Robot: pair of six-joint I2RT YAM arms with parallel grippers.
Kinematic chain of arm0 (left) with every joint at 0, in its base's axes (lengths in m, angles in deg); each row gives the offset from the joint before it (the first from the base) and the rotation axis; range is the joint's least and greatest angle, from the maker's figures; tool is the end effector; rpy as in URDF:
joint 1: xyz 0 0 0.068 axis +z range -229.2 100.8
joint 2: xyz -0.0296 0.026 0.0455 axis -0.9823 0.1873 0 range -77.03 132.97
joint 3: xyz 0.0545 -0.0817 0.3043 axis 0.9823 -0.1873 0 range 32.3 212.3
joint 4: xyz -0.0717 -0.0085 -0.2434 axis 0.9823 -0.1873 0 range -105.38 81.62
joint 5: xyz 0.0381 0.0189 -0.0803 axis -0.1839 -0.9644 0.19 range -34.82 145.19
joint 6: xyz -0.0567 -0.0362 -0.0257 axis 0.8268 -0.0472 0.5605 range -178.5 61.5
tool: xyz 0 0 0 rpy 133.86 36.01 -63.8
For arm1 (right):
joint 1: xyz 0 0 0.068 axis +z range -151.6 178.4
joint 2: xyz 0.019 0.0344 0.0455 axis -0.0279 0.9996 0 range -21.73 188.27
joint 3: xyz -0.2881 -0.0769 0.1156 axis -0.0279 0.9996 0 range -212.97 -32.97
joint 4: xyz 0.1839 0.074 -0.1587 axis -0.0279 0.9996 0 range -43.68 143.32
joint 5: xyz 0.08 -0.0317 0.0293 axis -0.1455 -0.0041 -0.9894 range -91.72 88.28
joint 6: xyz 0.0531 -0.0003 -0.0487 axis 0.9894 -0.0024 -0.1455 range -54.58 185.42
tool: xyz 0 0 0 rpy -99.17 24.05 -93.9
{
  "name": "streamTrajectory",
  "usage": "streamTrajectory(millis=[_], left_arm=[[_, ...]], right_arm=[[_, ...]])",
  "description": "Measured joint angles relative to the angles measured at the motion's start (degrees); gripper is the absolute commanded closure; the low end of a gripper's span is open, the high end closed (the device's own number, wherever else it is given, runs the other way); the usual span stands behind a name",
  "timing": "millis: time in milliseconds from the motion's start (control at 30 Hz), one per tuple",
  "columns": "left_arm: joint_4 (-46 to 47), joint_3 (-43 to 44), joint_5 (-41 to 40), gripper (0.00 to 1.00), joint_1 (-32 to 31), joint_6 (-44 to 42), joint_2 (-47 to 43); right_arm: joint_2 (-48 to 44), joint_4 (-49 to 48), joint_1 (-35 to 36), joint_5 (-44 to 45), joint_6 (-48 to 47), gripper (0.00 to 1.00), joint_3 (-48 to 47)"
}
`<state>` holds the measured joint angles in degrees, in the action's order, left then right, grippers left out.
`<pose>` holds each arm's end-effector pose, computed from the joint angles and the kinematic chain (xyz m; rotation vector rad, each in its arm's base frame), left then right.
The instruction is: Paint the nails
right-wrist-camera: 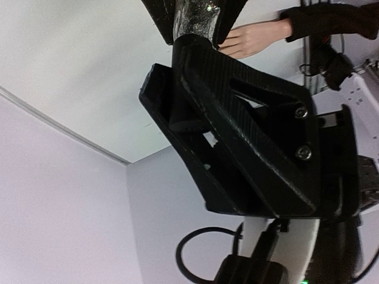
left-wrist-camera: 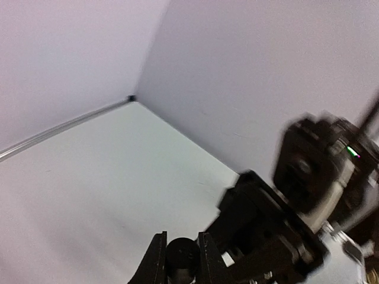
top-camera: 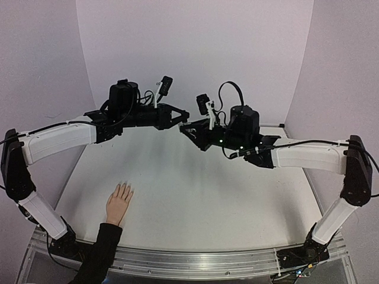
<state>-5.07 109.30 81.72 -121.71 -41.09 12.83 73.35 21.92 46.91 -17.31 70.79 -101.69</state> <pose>0.2689 -0.2824 0.4105 0.7546 1.7086 -1.1476 0.2649 0.3236 0.3687 -0.8207 1.4739 0.9364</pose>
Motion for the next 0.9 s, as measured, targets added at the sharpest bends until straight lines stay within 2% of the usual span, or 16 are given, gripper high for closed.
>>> streamTrajectory(millis=[133, 167, 233, 300, 367, 433, 567, 633, 700, 900], left_arm=[[-8.9, 7.49, -29.01, 1.0, -7.21, 1.58, 2.3], [-10.53, 9.57, -33.73, 1.0, -8.29, 2.2, 3.27], [-12.39, 12.29, -39.72, 1.0, -9.73, 3.14, 4.69], [-12.87, 13.15, -41.89, 0.99, -10.23, 3.75, 5.31], [-12.64, 12.96, -40.98, 0.83, -9.99, 3.91, 5.26], [-11.51, 11.5, -37.96, 0.61, -8.95, 4.15, 4.61], [-7.87, 5.47, -28.65, 0.24, -6.01, 6.03, 1.49], [-5.65, 2.34, -23.32, 0.17, -3.94, 7.43, -0.56], [-2.52, -0.95, -17.36, 0.16, -1.37, 9.05, -3.01], [6.01, -6.2, -0.42, 0.21, 4.52, 13.32, -8.17]], right_arm=[[5.13, -2.03, 5.65, 25.73, -6.86, 1.0, -4.9], [6.43, -2.71, 6.52, 30.01, -8.14, 1.0, -6.39], [8.09, -3.98, 7.62, 35.56, -10.01, 1.0, -8.18], [8.34, -4.45, 7.99, 37.47, -10.97, 1.0, -8.33], [8.29, -4.86, 7.95, 37.01, -11.64, 1.0, -7.95], [8.0, -5.48, 7.6, 34.99, -12.3, 1.0, -7.12], [5.26, -5.81, 5.59, 25.56, -12.28, 1.0, -2.88], [3.56, -5.61, 4.07, 19.26, -11.02, 1.0, -1.44], [1.89, -5.42, 2.07, 11.59, -9.29, 1.0, -0.48], [-0.14, -5.1, -4.84, -12.93, -2.9, 1.0, -0.28]])
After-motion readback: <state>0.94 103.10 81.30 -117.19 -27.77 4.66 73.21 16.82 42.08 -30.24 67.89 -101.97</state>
